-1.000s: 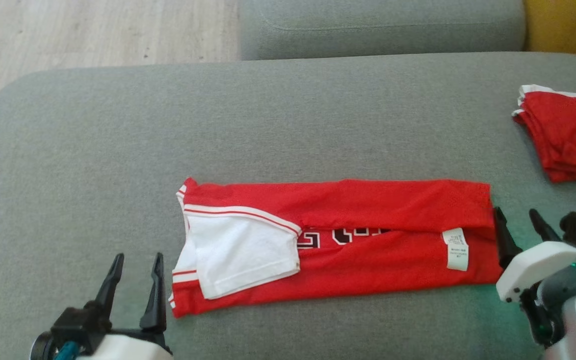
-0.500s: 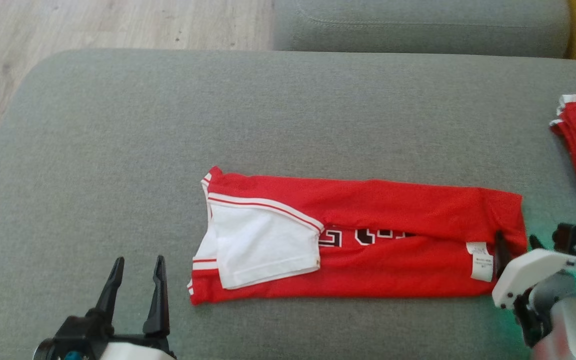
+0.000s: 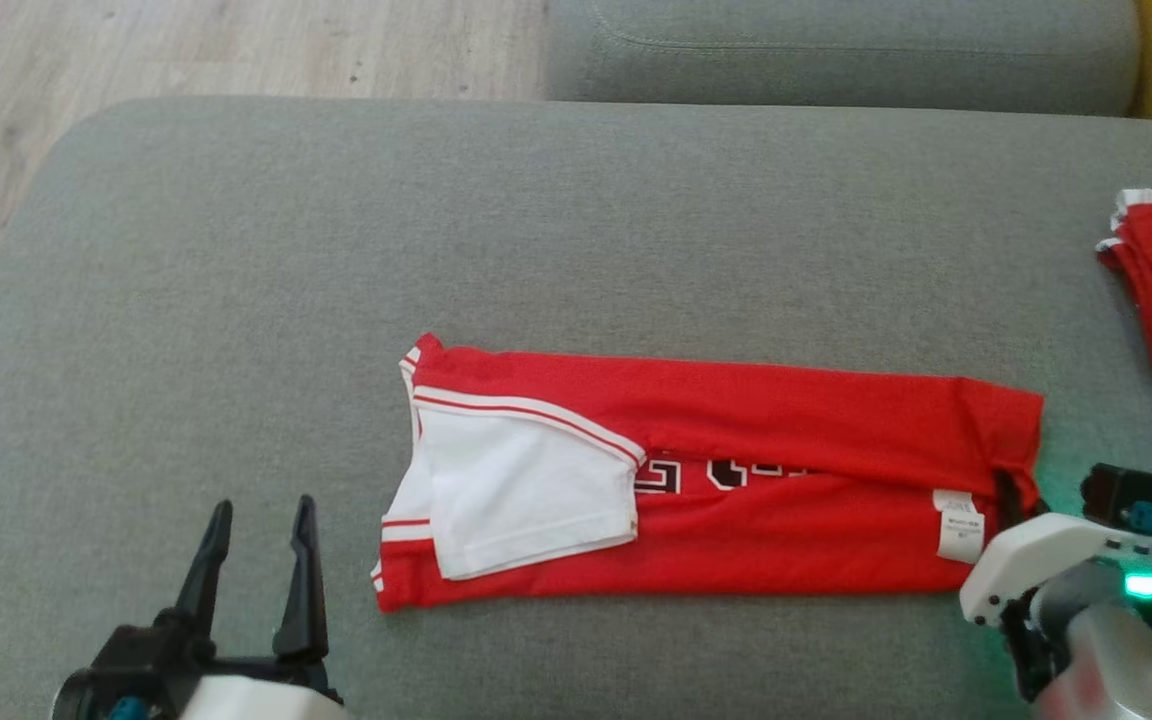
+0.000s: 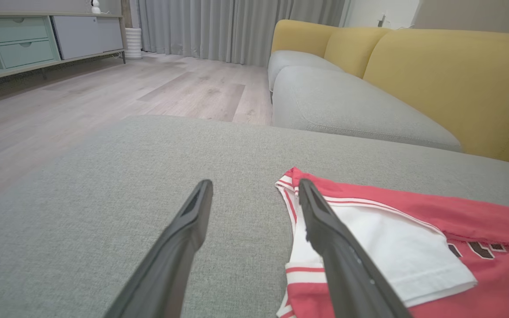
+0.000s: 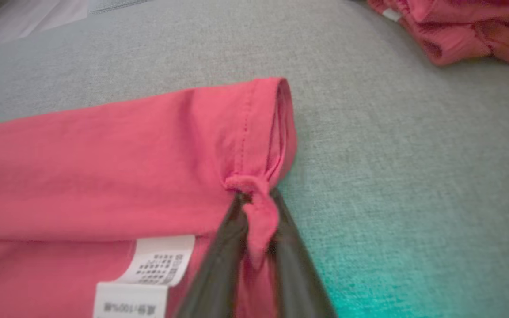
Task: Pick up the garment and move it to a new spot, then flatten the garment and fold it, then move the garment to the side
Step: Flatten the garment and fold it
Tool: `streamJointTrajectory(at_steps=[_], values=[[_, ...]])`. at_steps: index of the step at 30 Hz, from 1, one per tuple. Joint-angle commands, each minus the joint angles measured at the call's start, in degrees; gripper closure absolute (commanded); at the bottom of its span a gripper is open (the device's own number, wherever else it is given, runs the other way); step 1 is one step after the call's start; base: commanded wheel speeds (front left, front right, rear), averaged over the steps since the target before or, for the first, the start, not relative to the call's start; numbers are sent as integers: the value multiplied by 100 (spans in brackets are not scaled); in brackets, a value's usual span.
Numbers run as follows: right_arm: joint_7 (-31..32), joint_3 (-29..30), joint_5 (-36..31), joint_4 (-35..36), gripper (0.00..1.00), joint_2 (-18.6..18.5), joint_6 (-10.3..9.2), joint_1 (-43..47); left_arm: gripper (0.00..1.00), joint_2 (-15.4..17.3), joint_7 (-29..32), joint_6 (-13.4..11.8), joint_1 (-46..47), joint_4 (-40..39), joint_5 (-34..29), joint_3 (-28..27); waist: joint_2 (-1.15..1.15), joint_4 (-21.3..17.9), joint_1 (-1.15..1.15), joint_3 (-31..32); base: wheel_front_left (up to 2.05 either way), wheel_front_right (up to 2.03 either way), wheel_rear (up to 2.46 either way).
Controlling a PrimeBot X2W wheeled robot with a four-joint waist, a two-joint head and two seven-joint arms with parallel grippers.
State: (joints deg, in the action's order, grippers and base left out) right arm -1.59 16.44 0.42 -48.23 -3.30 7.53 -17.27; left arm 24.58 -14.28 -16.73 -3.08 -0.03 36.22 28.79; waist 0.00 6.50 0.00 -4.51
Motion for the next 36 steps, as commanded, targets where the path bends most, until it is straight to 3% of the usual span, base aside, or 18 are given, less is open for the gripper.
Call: streamJointTrajectory(at_steps=[1, 6, 10, 18, 28, 36], values=[[-79, -157, -19, -22, 100, 39, -4, -111, 0, 108, -72, -59, 91, -183, -76, -289, 0, -57, 0, 8, 0, 0, 0], [-314, -19, -49, 27, 100, 20, -4, -314, 0, 95, -72, -75, 76, -222, -89, -328, 0, -219, 0, 26, 0, 0, 0], [-316, 112, -72, 437, 100, -218, -4, -390, 0, 50, -72, -68, 71, -236, -112, -327, 0, -383, 0, 55, 0, 0, 0], [475, 65, 175, 1708, 100, -466, -4, -20, 0, -29, -72, -21, 43, -192, -144, -283, 0, -581, 0, 191, 0, 0, 0], [1925, -1274, 1428, 3804, 100, -57, -4, 905, 0, -73, -56, 66, 33, -79, -132, -177, 0, -525, 0, 443, 0, 0, 0], [2008, -2617, 2315, 4241, 100, 38, -4, 1030, 0, -10, -14, 111, 77, -74, -129, -144, 0, -215, 0, 512, 0, 0, 0]])
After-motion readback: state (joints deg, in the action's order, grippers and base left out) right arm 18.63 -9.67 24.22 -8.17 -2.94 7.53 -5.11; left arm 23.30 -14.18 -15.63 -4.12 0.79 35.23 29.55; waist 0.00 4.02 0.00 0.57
